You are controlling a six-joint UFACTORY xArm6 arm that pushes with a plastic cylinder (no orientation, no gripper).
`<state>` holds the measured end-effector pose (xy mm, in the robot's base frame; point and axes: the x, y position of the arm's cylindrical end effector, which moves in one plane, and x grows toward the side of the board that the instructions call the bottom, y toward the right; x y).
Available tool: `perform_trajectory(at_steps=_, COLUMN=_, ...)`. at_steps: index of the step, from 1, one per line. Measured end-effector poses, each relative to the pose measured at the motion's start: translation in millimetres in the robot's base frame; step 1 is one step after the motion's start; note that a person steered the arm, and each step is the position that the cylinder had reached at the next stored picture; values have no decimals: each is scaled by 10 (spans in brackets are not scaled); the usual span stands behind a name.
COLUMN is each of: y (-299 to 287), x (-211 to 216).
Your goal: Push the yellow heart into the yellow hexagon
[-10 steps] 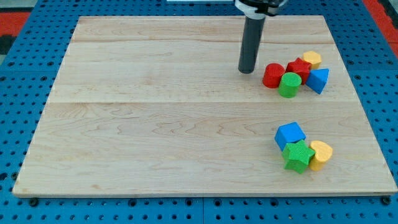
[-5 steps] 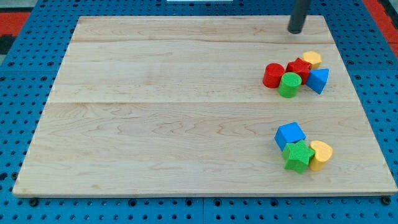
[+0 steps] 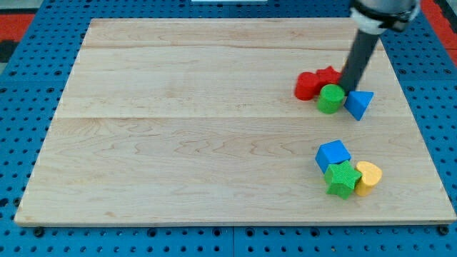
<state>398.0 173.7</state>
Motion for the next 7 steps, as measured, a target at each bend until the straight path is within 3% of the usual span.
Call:
perform_trajectory(at_steps=1, y=-354, x=100)
perform_trajectory(at_steps=2, y=-348, x=-27)
perform_trajectory(at_steps=4, y=339, x=-494)
perform_trajectory(at_steps=5, y=769, x=-504)
perform_trajectory(at_steps=7, y=728, x=329)
